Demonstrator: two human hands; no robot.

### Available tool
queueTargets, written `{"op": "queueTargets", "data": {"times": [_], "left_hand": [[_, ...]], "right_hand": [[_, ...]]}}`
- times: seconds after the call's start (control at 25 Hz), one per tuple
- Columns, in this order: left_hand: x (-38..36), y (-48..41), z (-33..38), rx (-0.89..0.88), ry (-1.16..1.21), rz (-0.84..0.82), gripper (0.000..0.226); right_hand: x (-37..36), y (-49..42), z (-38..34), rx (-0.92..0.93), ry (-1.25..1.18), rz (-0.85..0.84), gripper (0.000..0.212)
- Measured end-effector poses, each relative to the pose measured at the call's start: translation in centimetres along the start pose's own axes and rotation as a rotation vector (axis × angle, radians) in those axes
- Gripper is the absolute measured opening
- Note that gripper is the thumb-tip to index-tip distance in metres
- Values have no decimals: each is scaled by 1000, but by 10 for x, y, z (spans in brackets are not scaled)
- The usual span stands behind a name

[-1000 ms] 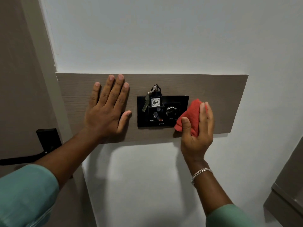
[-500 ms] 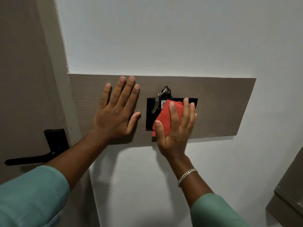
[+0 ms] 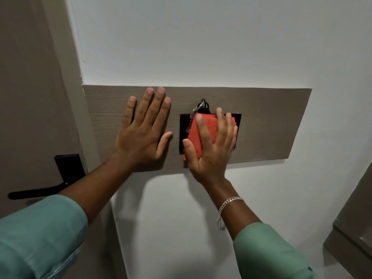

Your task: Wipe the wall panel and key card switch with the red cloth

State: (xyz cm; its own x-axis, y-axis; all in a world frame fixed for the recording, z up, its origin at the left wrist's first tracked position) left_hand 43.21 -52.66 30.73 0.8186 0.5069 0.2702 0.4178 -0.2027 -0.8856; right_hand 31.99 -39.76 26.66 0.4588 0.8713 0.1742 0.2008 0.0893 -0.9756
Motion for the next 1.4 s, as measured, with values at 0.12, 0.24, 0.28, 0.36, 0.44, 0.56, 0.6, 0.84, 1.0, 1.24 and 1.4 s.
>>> {"op": "queueTargets", "data": {"times": [0.12,0.24,0.28,0.36,0.44,0.56,0.6,0.84,1.0,1.24,1.4], "left_hand": [[0,-1,0,-1,5,-7,76],[-3,0,0,-1,0,0,76],[-3,0,-1,0,-6,2,77],[-3,0,-2,1,3,-3,77],[0,-1,-1,7,16,-18,76],[4,-2,1,29,43,-80,76],[6,-3,1,43,54,-104,77],[38,-6,56,478,596,80,30],[25,-1,106,944,1061,-29,16],[5,1,141,1436,1487,-109,29],[3,-8,141,1544,1554,-72,25]], "right_hand": [[3,15,13,206,17,-41,60],[8,0,37,55,-42,-24,58],[8,-9,36,-63,-63,0,57],[8,-18,23,-207,-76,30,56],[5,-8,8,-60,-19,-9,59],[4,18,24,220,41,-107,62],[6,17,37,204,38,-126,63],[14,7,61,25,-34,-242,67],[22,4,59,31,-120,-312,74],[37,10,67,37,-290,-400,82],[47,9,59,76,-338,-431,74]]}}
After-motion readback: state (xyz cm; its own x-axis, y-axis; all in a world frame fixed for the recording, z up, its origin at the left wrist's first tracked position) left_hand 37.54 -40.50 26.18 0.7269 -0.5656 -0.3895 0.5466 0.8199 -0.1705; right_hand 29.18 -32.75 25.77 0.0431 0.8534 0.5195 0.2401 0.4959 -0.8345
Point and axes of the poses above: each hand's wrist, its own y-axis away from the middle knuckle, its own x-axis out of the back of the hand, z = x × y, the point moved 6 cm from there along -y, towards the middle knuckle, and after that the axes turned 11 degrees about y, right-handed, at the moved point
